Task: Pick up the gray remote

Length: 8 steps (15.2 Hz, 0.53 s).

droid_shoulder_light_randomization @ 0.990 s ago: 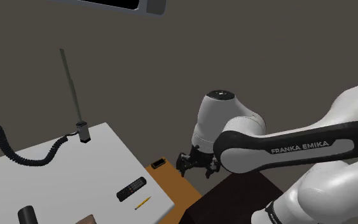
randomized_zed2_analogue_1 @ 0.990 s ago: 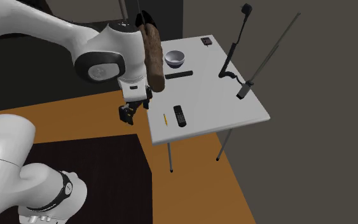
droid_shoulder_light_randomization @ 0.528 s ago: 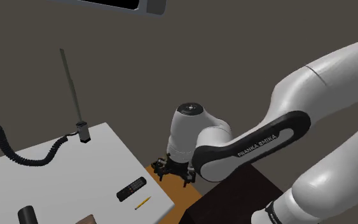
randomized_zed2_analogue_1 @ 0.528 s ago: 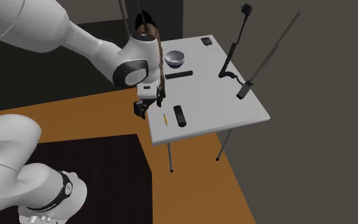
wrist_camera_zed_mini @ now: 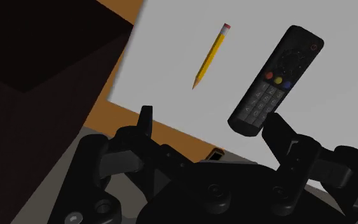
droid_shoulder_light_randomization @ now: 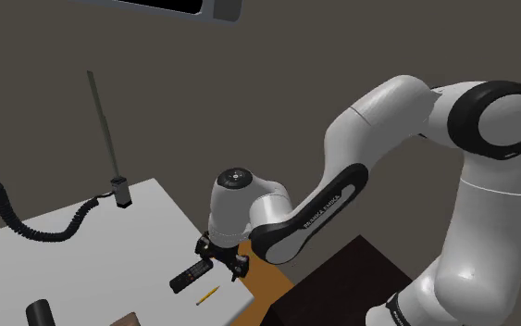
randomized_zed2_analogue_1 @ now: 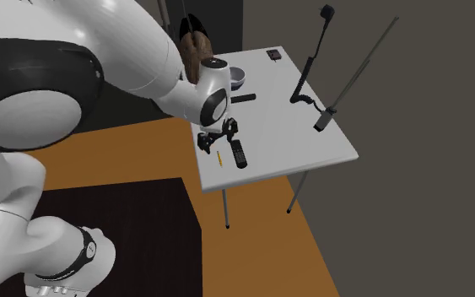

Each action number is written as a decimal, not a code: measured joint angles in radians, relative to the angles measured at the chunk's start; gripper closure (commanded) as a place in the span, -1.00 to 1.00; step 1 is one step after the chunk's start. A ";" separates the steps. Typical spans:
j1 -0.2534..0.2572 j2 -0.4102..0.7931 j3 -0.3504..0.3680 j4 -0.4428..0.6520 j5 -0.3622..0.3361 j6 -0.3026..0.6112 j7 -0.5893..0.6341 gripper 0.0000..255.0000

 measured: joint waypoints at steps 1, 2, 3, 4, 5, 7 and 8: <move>0.032 0.038 -0.032 0.037 -0.025 0.000 0.042 -1.00; 0.061 0.075 -0.061 0.076 -0.046 0.000 0.080 -1.00; 0.085 0.109 -0.088 0.114 -0.061 -0.002 0.111 -1.00; 0.114 0.149 -0.114 0.163 -0.074 -0.008 0.143 -1.00; 0.139 0.184 -0.140 0.198 -0.089 -0.003 0.175 -1.00; 0.183 0.253 -0.186 0.272 -0.108 0.000 0.232 -1.00; 0.198 0.282 -0.202 0.308 -0.111 -0.002 0.248 -1.00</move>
